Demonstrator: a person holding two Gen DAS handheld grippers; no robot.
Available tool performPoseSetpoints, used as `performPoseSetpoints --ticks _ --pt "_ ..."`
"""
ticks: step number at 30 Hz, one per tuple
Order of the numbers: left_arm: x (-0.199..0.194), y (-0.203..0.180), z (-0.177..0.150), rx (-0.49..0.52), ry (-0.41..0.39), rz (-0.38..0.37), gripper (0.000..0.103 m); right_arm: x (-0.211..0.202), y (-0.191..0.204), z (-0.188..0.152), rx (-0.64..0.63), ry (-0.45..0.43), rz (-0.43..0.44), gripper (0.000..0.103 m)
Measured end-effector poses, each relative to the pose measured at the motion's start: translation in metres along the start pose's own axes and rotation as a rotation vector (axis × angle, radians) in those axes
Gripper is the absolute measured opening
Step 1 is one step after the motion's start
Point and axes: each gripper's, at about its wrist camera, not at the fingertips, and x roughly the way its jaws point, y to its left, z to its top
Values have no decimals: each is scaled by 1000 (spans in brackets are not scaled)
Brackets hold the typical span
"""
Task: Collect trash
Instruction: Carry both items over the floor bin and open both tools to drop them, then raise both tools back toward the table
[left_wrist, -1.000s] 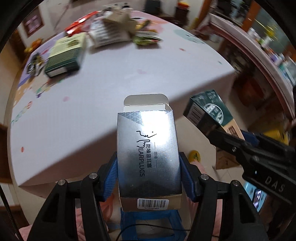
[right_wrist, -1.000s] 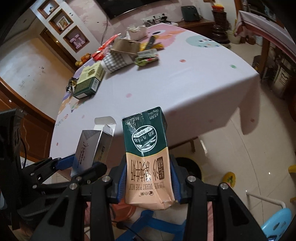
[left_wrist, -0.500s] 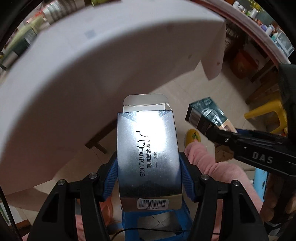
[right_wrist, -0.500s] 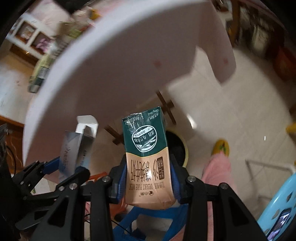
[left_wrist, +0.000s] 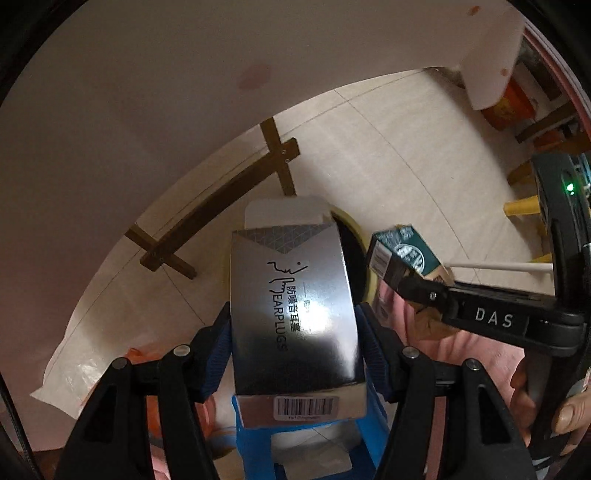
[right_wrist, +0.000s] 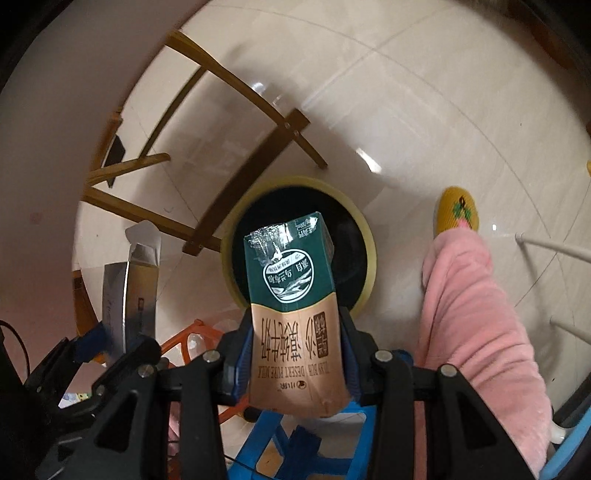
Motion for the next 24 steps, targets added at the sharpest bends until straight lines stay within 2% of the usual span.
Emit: performPoseSetpoints --ticks 2,6,9,16,24 --pt "0 1 -4 5 -11 21 63 7 -2 3 16 21 4 43" --pt "0 9 -11 16 -13 53 75 18 -3 8 52 36 23 44" --pt "-2 8 -13 31 -31 70 79 22 -1 10 62 35 38 55" --pt "-8 8 -16 47 -61 98 80 14 8 8 32 -19 57 57" --pt "-40 13 -31 23 -92 96 80 -4 21 0 -37 -80 50 57"
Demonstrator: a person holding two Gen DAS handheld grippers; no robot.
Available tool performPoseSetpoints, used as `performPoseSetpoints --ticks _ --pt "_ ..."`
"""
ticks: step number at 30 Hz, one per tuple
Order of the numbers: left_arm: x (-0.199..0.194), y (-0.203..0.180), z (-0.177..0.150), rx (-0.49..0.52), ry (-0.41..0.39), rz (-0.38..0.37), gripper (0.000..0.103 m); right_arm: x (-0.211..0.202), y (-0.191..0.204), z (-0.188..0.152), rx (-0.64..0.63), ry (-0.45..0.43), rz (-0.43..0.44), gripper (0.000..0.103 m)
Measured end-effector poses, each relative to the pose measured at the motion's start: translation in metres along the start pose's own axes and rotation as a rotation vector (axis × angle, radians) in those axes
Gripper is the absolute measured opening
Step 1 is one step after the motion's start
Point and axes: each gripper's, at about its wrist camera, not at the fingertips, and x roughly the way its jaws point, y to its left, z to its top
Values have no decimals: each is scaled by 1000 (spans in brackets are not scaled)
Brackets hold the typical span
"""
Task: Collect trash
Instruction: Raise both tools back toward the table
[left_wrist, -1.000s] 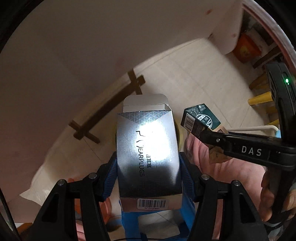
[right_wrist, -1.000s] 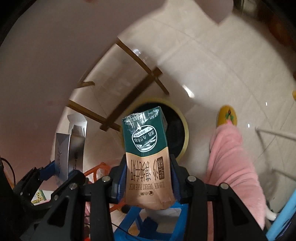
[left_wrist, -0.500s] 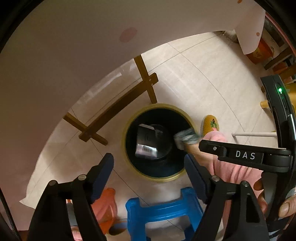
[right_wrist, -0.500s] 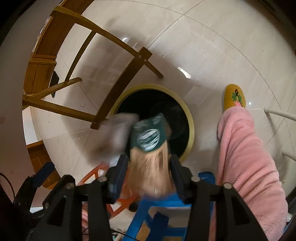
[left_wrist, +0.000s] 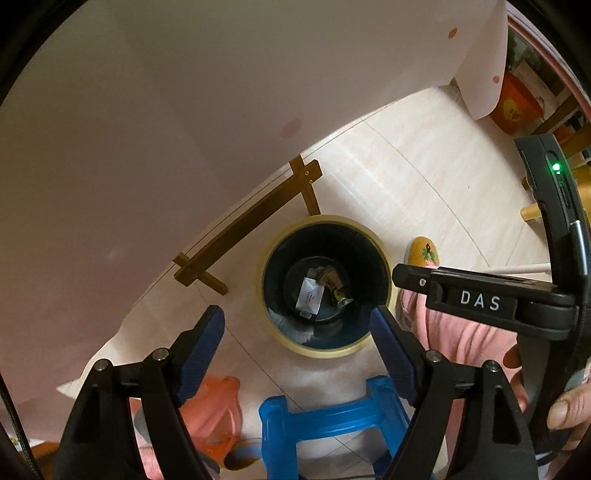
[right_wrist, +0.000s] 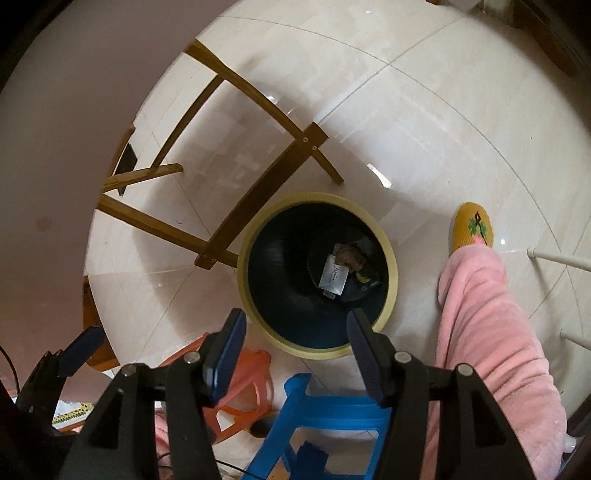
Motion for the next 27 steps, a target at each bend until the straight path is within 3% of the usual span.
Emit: performPoseSetpoints --ticks 6,12,22,27 --pt "-36 11 -12 -56 -25 -22 80 -27 15 -13 -68 -35 -7 57" --pt "-89 25 -20 -113 -100 -41 80 -66 40 -24 -152 -73 -11 57" --pt "-167 67 -22 -247 -227 -99 80 -147 107 -33 -350 -182 -6 57" --pt "-193 88 -14 -274 -262 -51 80 -179 149 -27 -471 -244 -4 57"
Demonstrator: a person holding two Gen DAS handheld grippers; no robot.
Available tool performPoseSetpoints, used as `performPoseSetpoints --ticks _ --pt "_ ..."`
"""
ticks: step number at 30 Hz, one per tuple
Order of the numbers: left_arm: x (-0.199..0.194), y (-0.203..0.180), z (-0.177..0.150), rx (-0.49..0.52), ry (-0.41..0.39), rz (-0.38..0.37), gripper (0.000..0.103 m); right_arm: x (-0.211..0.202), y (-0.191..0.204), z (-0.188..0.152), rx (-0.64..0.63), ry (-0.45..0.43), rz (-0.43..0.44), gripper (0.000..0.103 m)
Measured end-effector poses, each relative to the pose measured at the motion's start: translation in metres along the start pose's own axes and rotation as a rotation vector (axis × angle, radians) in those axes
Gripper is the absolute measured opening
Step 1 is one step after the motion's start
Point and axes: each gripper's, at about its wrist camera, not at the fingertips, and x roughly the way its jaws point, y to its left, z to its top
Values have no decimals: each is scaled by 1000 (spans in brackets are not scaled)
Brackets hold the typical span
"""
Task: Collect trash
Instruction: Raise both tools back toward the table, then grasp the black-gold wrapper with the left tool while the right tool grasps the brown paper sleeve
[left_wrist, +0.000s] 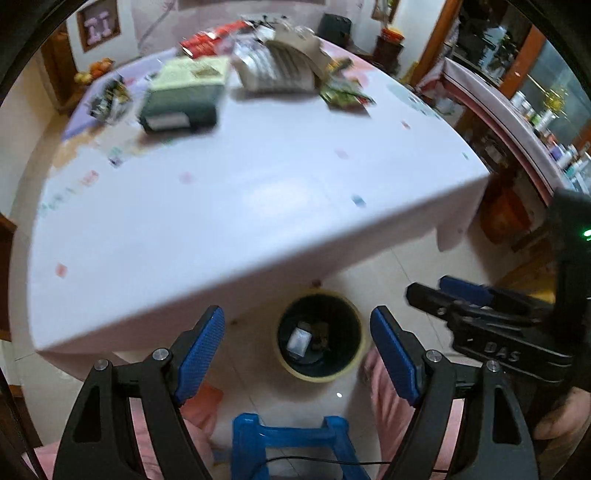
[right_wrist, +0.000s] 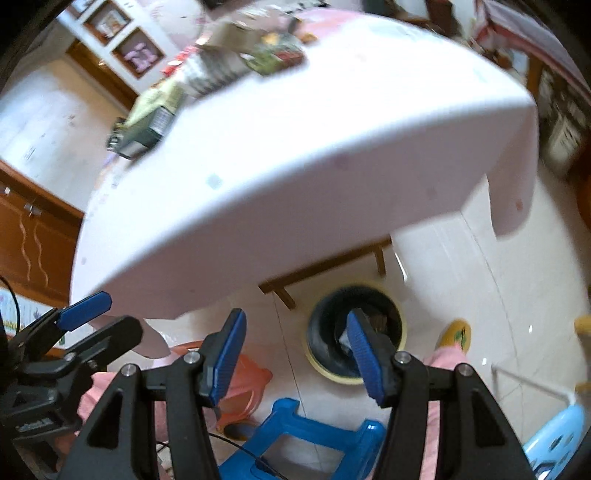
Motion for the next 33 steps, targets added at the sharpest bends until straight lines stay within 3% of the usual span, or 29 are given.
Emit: performPoseSetpoints --ticks 6,16,20,28,33 --pt "-13 36 38 -41 -24 53 80 -22 38 49 -121 -49 -18 57" --pt "-30 157 143 -195 -69 133 80 -28 76 174 -165 -160 -37 57" --pt "-18 197 180 -230 -81 163 80 -15 91 213 -203 -209 -69 70" --pt "23 244 225 -261 -56 183 80 48 121 245 -398 -223 -220 70" --pt "47 260 237 -268 -39 175 80 60 119 255 -446 -254 -296 70"
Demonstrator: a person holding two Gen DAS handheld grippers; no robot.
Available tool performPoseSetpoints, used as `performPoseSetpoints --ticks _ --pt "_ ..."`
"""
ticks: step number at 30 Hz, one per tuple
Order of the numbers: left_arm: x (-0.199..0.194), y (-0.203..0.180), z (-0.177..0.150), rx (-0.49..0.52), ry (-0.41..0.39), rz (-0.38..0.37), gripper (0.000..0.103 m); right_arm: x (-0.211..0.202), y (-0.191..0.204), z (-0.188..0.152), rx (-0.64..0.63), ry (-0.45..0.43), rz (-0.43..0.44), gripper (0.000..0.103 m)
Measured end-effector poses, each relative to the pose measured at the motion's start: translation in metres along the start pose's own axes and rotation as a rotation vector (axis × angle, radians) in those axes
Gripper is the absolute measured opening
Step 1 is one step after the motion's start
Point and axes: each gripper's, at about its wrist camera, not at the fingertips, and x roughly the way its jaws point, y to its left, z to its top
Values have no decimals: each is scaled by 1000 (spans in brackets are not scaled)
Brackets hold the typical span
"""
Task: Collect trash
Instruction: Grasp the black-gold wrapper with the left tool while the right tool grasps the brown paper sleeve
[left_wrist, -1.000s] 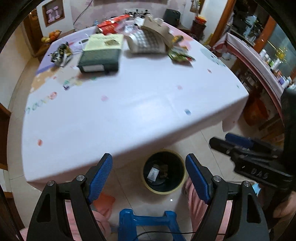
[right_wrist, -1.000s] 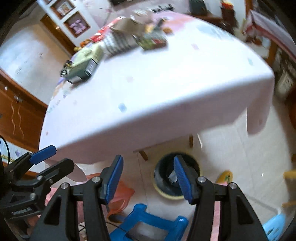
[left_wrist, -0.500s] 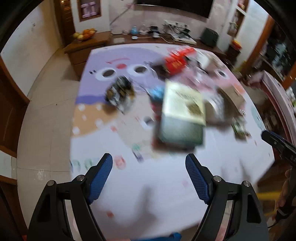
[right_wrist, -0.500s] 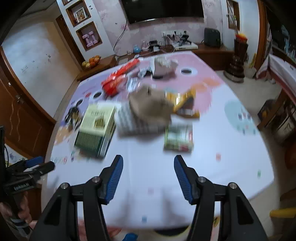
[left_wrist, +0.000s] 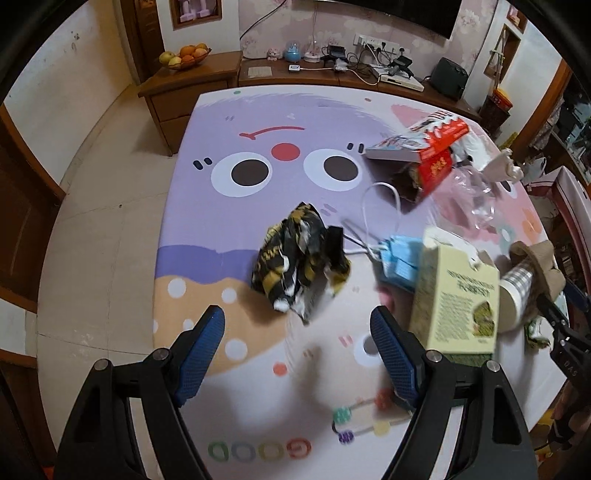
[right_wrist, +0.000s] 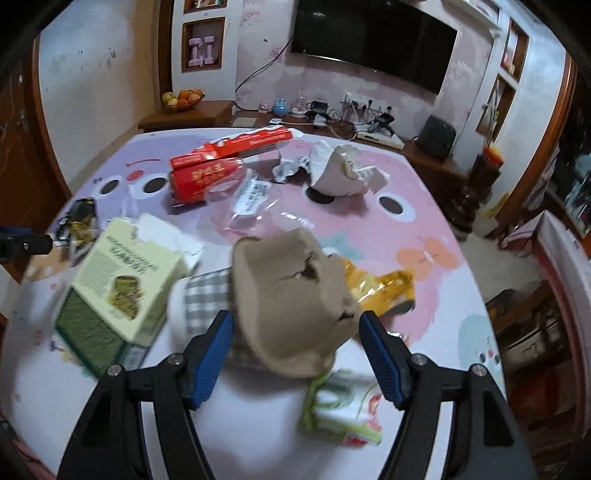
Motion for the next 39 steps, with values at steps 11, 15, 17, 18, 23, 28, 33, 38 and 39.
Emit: performPoseSetpoints --ticks 11,15,17,18,23,28,33,38,39 --pt "45 14 29 -68 50 -58 80 13 -35 18 45 -25 -10 56" --pt "56 10 32 -59 71 -75 72 13 -39 18 60 -31 -23 56" --pt "60 5 32 -46 75 -76 64 10 -40 17 69 -38 -30 56" --pt "59 3 32 -38 60 -70 61 8 -40 17 73 -43 -31 55" --pt "51 -7 27 3 9 -31 52 -2 -39 16 72 -62 -33 55" --pt "29 -6 21 -10 -37 -17 49 -17 -41 17 88 -95 -46 55" --pt "-21 -9 10 -2 -112 -22 49 -44 -48 20 119 -136 -27 55" --pt "-86 -33 -15 45 -181 -59 49 -87 -51 13 137 -188 3 55" --pt "-96 -37 -19 51 -187 -74 49 -97 -52 10 142 -199 12 55"
